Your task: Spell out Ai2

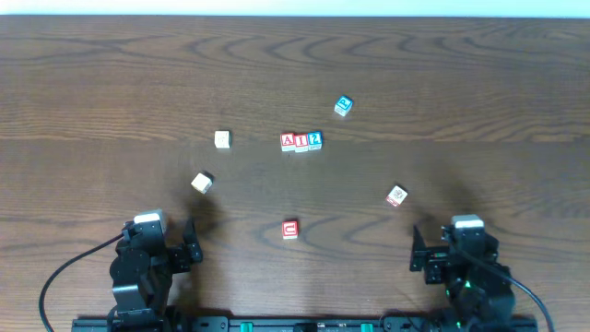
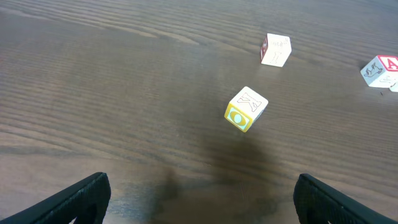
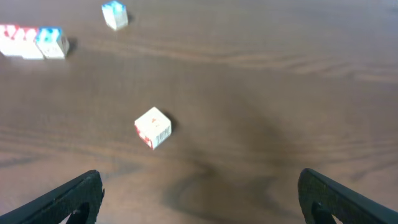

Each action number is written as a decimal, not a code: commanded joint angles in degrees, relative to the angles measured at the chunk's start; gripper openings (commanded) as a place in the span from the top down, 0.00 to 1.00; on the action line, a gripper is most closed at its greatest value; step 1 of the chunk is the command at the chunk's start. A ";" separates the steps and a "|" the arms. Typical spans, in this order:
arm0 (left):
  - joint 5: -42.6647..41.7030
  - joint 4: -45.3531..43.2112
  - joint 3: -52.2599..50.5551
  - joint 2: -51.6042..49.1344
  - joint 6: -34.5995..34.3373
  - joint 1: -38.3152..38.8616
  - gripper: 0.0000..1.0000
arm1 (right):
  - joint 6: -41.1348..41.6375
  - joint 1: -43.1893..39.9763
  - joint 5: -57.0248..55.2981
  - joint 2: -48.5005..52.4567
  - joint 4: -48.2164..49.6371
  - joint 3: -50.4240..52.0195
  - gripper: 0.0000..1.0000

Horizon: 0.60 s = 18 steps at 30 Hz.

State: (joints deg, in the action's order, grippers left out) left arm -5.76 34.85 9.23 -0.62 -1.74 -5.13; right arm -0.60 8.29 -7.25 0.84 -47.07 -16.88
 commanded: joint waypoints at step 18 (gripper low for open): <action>0.39 -0.02 -0.33 0.37 -0.83 0.24 0.05 | 1.20 -0.39 4.31 -0.52 0.85 6.73 0.01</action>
